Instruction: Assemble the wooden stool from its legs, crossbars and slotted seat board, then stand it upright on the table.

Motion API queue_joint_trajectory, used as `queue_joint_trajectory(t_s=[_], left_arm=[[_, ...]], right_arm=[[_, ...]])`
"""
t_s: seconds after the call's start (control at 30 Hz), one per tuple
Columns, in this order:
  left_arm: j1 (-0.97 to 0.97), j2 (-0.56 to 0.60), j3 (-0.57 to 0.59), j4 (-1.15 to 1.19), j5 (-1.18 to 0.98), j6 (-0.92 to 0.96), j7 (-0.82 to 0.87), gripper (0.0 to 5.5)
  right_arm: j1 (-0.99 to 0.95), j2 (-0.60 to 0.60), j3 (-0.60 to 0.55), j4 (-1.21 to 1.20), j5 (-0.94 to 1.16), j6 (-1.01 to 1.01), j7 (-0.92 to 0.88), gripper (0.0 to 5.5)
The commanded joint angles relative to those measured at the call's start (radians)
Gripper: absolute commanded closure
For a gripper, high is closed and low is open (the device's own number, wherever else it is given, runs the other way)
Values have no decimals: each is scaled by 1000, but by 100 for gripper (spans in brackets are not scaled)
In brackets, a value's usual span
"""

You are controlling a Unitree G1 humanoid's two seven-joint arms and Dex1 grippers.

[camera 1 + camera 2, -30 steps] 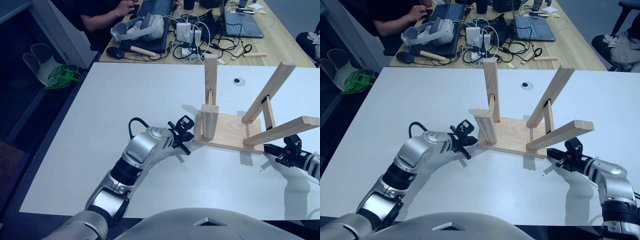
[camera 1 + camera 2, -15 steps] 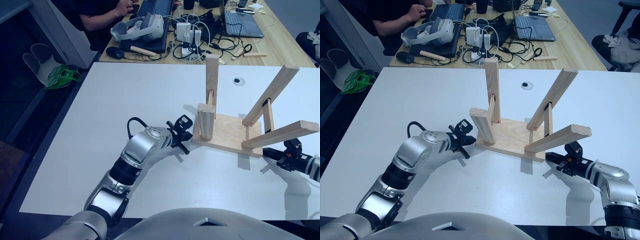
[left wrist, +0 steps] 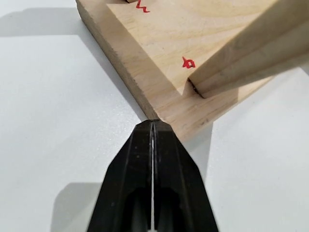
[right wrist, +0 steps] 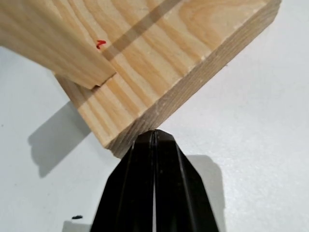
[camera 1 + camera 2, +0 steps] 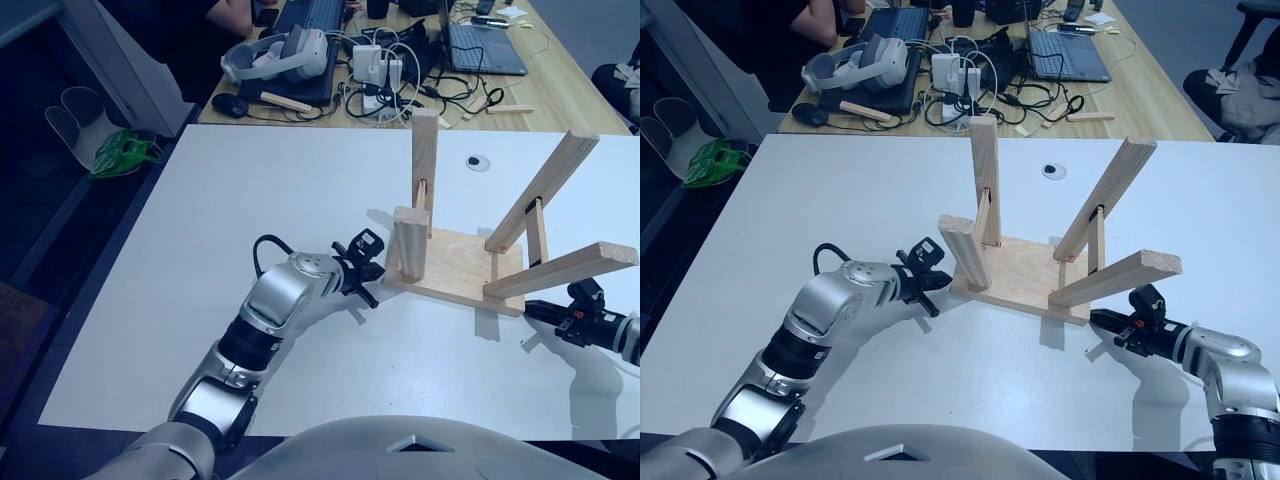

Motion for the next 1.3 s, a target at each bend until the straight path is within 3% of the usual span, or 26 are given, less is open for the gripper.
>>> queue_joint_trajectory(t_s=[0.03,1.3], left_arm=[[3,-24,23,-14,-59,17,-49,548],[20,-143,306,-48,-286,70,-90,548]], right_arm=[[-26,12,-18,-79,75,64,24,550],[-149,90,-147,-218,235,315,-58,550]])
